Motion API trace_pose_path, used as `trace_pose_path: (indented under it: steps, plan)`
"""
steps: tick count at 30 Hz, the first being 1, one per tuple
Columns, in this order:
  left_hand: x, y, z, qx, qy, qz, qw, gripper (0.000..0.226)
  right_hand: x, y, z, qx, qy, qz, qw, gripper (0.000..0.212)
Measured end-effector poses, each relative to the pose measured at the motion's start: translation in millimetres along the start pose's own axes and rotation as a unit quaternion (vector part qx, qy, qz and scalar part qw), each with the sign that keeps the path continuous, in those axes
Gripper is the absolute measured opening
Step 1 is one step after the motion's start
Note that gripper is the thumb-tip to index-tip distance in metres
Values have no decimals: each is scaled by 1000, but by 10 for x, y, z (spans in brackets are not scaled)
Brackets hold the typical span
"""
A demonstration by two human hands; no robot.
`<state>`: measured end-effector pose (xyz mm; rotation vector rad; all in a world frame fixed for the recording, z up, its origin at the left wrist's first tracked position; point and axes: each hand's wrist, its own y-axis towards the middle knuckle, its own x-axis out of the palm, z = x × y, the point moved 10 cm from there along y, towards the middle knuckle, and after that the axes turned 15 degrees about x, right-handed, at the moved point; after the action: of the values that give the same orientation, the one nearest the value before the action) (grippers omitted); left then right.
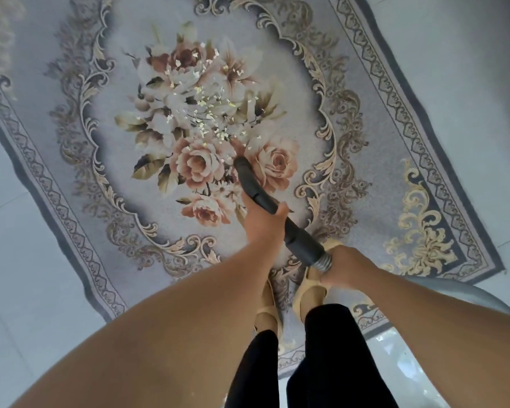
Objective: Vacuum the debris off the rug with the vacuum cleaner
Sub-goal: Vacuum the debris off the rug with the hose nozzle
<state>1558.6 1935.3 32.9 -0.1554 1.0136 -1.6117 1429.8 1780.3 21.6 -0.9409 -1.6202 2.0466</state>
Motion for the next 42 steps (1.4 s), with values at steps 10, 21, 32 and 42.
trace_pose_path:
  steps: [10, 21, 32, 42]
  plan:
    - [-639, 652, 443, -18, 28, 64, 997, 81, -428, 194, -916, -70, 18, -22, 997, 28]
    - [407, -63, 270, -122, -96, 40, 987, 86, -716, 350, 321, 6, -78, -77, 994, 44]
    - [-718, 665, 466, -66, -22, 102, 992, 75, -596, 398, -1063, -51, -30, -34, 998, 31]
    - [-126, 419, 429, -55, -18, 22, 998, 87, -534, 277, -295, -2, 3, -2, 1000, 18]
